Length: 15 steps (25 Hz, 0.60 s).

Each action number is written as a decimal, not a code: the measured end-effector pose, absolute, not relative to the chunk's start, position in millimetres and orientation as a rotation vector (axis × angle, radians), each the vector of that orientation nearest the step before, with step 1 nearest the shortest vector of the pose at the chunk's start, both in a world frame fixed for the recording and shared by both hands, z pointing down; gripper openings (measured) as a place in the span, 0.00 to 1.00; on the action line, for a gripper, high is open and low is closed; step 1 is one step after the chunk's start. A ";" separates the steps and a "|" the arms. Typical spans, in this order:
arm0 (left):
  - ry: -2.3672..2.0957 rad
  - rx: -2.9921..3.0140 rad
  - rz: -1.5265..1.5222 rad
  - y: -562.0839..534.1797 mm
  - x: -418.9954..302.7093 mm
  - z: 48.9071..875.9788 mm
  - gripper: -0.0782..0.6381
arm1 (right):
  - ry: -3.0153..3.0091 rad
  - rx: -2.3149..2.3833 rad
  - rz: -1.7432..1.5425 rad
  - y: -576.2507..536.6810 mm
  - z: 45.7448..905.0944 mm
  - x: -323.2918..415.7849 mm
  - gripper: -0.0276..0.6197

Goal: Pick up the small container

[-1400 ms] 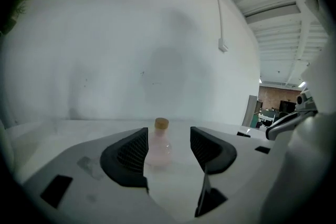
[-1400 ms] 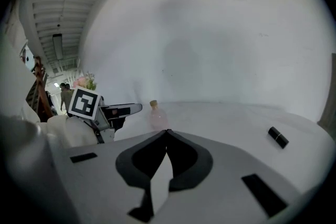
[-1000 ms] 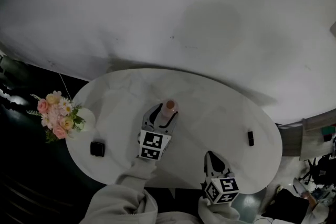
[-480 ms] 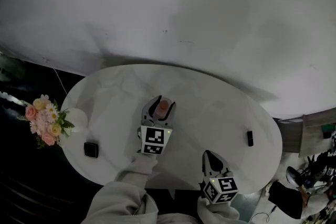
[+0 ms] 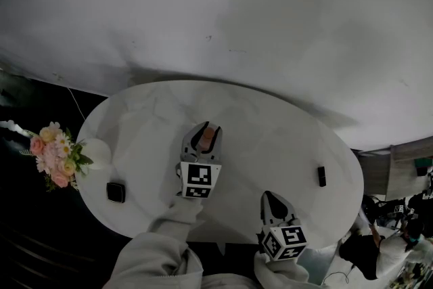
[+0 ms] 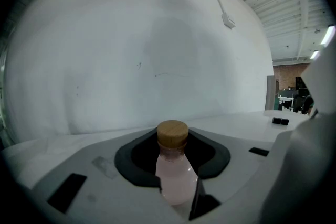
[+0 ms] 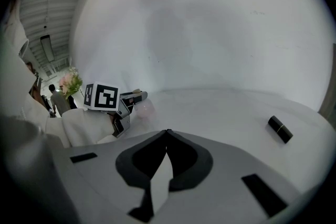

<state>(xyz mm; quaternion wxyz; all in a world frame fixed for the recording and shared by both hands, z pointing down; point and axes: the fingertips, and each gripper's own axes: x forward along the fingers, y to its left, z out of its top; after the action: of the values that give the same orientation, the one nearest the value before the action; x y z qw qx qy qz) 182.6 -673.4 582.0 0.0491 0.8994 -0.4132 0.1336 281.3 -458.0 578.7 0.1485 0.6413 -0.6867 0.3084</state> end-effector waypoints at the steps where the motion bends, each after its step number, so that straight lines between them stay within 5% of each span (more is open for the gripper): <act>1: -1.258 2.743 0.408 -673.2 182.8 581.6 0.28 | -1.975 1.844 0.887 -457.2 578.5 280.9 0.12; 15: -1.239 2.771 0.404 -664.5 184.6 558.5 0.28 | -2.008 1.871 0.837 -450.1 566.7 289.7 0.12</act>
<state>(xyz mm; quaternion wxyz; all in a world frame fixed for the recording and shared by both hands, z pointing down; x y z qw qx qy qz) 184.6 -664.5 558.5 0.0399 0.9042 -0.4043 0.1320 289.7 -450.1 566.7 0.1356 0.6461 -0.6933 0.2890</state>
